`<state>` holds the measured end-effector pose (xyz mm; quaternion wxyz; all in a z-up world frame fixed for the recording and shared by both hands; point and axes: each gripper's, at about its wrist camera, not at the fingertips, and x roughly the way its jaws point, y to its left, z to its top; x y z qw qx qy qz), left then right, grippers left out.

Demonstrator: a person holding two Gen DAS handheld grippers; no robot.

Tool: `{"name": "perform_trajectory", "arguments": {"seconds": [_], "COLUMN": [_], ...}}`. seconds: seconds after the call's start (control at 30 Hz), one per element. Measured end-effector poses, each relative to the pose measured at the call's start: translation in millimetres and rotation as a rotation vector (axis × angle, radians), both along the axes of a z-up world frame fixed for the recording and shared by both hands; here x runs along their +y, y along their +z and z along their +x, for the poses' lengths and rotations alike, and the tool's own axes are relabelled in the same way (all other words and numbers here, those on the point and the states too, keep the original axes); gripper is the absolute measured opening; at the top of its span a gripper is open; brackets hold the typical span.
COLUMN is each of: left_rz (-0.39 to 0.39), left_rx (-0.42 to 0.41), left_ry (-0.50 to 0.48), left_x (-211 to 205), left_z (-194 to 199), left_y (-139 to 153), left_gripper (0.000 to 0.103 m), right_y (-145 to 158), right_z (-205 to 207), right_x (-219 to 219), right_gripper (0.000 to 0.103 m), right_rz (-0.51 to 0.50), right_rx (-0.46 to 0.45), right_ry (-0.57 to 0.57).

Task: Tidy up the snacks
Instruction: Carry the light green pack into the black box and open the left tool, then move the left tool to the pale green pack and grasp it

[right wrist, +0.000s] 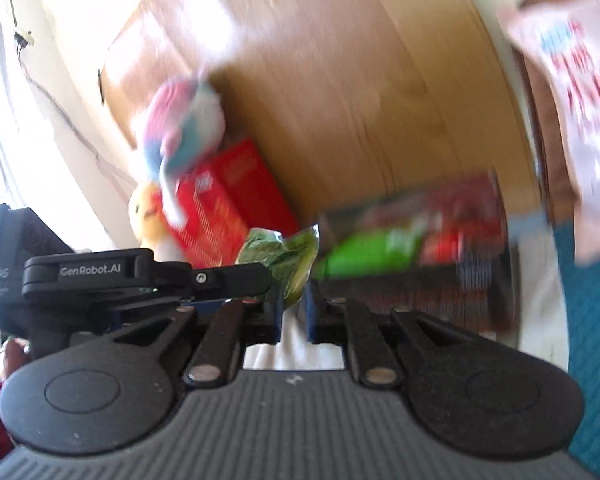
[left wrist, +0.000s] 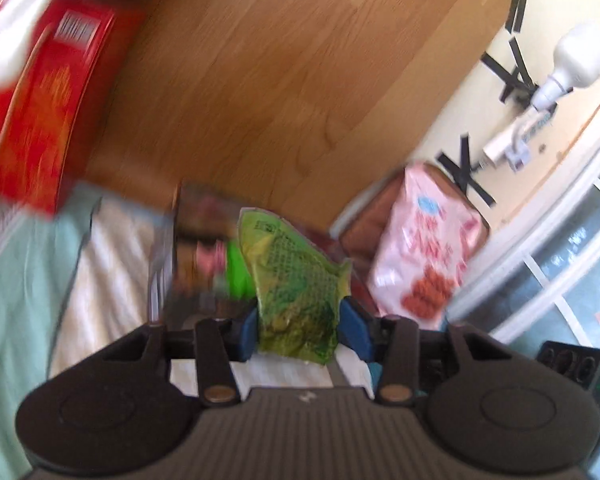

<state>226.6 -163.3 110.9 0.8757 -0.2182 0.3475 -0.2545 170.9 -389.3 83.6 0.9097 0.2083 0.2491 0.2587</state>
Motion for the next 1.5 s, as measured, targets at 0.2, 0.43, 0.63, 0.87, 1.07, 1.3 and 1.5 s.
{"name": "perform_trajectory", "arguments": {"seconds": [0.2, 0.43, 0.63, 0.87, 1.07, 1.3, 1.5], "left_rz": [0.116, 0.145, 0.131, 0.146, 0.118, 0.074, 0.064], "left_rx": [0.046, -0.041, -0.102, -0.007, 0.107, 0.152, 0.102], "left_ry": [0.11, 0.147, 0.149, 0.05, -0.066, -0.151, -0.162], "left_x": [-17.1, -8.1, 17.4, 43.2, 53.4, 48.1, 40.2], "left_z": [45.2, 25.3, -23.4, -97.3, -139.5, -164.4, -164.1], "left_y": [-14.4, -7.8, 6.8, -27.6, -62.6, -82.0, -59.9], "left_gripper": [0.058, 0.072, 0.073, 0.069, 0.058, 0.04, 0.028], "right_y": [-8.4, -11.0, -10.4, -40.0, -56.0, -62.6, -51.9], "right_z": [44.2, 39.6, -6.3, -89.5, -151.0, -169.6, -165.1], "right_x": [22.2, 18.7, 4.3, -5.8, 11.8, 44.6, 59.7], "right_gripper": [0.014, 0.021, 0.022, 0.028, 0.041, 0.041, 0.029], "right_rz": [-0.157, -0.155, -0.083, -0.018, -0.074, -0.216, -0.338], "right_rx": [-0.051, -0.077, -0.026, 0.128, 0.149, 0.112, 0.041], "right_ry": [-0.082, -0.131, -0.087, 0.058, 0.131, 0.16, 0.129]}}
